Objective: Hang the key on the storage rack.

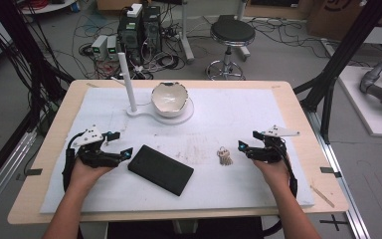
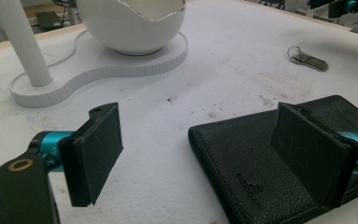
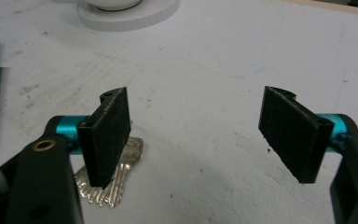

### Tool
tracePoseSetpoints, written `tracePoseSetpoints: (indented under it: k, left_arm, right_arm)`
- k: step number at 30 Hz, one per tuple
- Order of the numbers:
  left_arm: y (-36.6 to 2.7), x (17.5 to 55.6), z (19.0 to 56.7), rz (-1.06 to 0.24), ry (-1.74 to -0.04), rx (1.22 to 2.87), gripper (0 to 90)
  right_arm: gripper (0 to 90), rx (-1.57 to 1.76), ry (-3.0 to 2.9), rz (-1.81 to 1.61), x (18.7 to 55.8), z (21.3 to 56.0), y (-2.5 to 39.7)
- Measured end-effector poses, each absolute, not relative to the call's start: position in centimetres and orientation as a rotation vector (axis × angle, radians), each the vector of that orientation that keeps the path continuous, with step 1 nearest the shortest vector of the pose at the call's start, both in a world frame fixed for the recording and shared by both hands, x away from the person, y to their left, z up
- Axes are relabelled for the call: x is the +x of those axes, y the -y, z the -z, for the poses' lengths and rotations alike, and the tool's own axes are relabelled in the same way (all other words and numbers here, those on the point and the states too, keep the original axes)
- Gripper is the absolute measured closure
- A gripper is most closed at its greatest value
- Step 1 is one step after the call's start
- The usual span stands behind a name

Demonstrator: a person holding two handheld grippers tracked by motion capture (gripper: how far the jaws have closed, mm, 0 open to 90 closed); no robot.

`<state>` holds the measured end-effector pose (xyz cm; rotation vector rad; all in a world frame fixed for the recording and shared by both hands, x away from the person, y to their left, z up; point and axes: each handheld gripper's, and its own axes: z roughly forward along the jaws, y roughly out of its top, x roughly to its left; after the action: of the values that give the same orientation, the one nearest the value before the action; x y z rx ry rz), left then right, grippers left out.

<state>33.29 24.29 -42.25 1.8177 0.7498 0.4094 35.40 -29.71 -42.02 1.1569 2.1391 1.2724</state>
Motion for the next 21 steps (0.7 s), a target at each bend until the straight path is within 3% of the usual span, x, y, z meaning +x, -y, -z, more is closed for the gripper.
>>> tracePoseSetpoints:
  k: [21]
  left_arm:
    - [-23.8, 33.4, 42.5, -0.394, -0.750, 1.836, 16.2]
  right_arm:
    - [51.6, 1.163, -2.330, -1.231, 36.7, 43.5, 25.7]
